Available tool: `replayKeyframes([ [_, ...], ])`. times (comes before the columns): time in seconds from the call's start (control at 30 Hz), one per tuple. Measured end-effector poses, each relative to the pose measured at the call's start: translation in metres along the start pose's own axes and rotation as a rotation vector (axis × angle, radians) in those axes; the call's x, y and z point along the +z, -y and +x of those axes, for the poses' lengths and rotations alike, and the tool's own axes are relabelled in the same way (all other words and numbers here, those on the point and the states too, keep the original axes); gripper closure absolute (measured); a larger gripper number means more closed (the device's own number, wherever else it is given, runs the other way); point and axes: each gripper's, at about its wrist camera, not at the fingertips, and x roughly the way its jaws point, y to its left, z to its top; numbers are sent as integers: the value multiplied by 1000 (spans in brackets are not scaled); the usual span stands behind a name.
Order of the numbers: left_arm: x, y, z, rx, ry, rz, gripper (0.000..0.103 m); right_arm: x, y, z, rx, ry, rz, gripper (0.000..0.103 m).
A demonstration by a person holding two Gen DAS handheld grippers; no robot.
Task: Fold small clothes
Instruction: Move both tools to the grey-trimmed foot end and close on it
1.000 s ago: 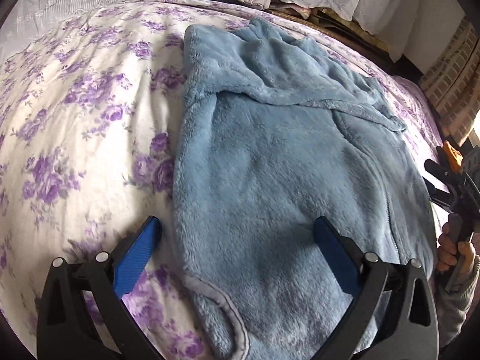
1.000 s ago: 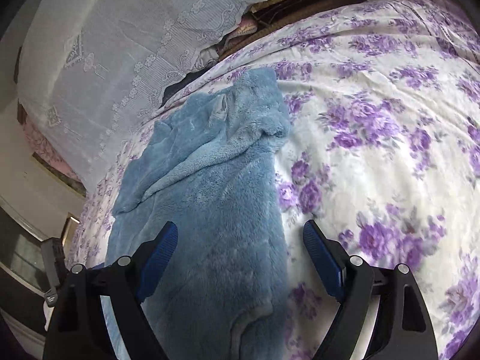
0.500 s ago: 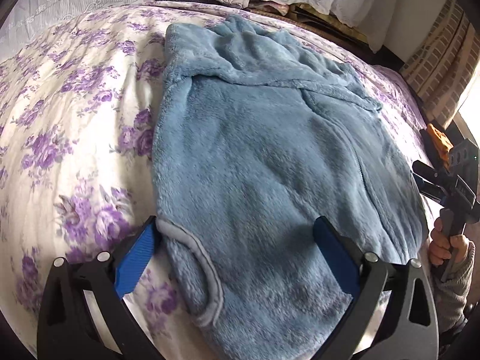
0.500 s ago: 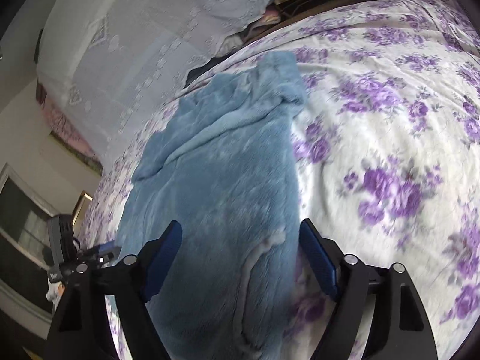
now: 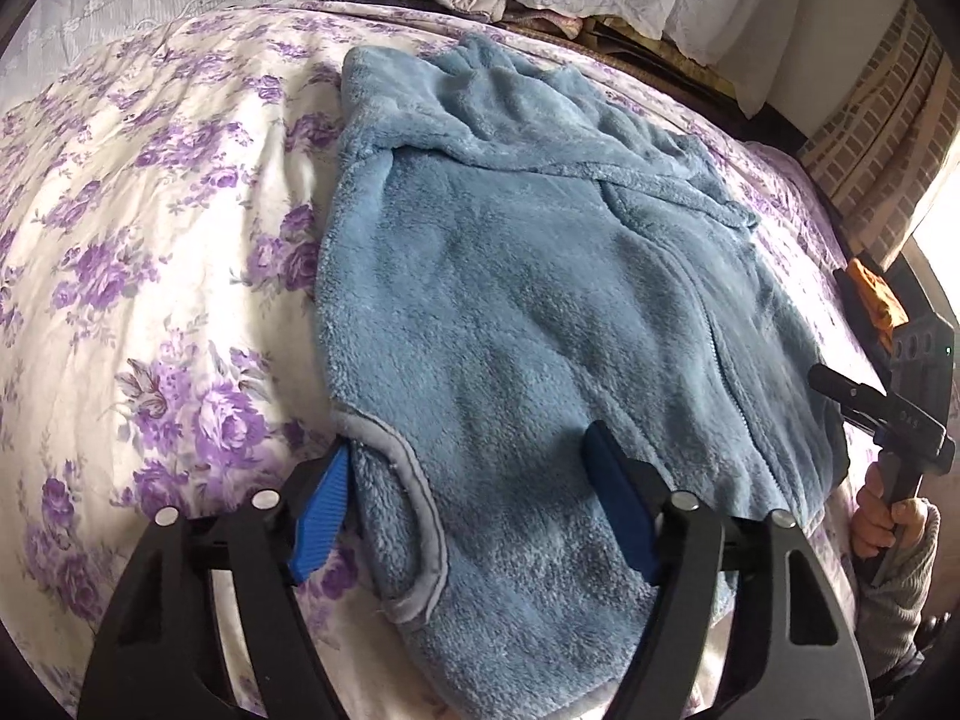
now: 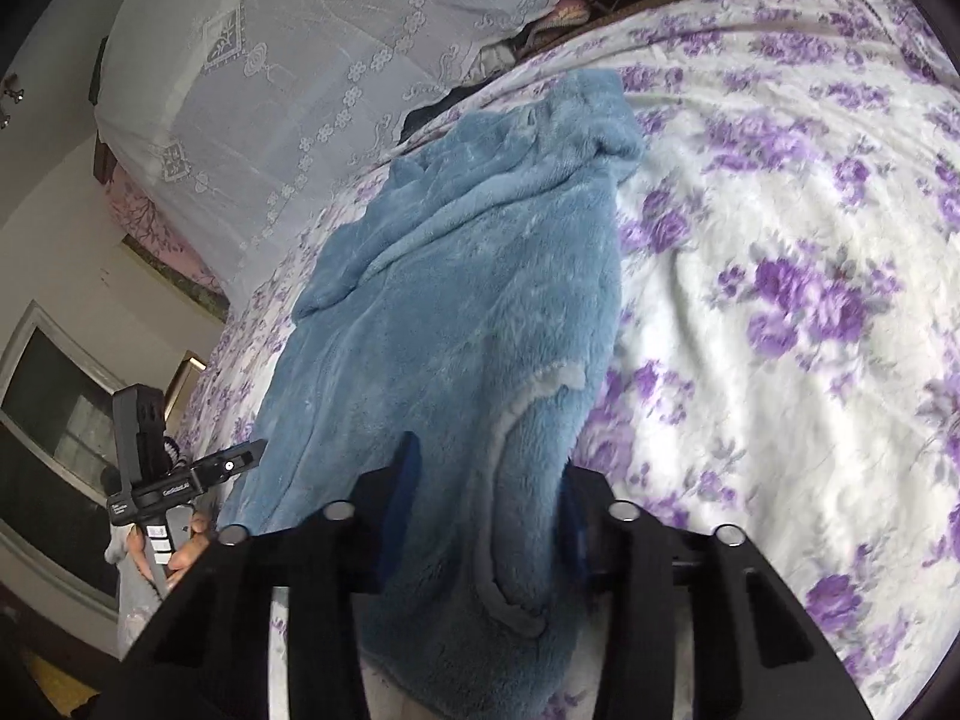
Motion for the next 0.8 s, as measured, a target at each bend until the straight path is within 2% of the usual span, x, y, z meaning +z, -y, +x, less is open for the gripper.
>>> replayKeyframes([
  [0.23,0,-5,1,-35,-16,-24,34,-2,-1,2,6,-14,-1,64],
  [0.4,-4,-10,-3,-84,-21,-56,44,-2,-1,2,0,-12,0,65],
  [0.47,-8,-12,-5,-129,-31,-69,47,-2,0,2,2,-13,6,65],
  [0.57,-7,-16,-2,-140,-40,-88,43,-2,-1,2,-2,-15,4,65],
  [0.67,-5,-22,0,-184,-45,-126,40,-3,0,2,0,-14,6,65],
  [0.8,-8,-8,0,-157,-40,-77,46,-3,-1,2,-1,-14,5,64],
])
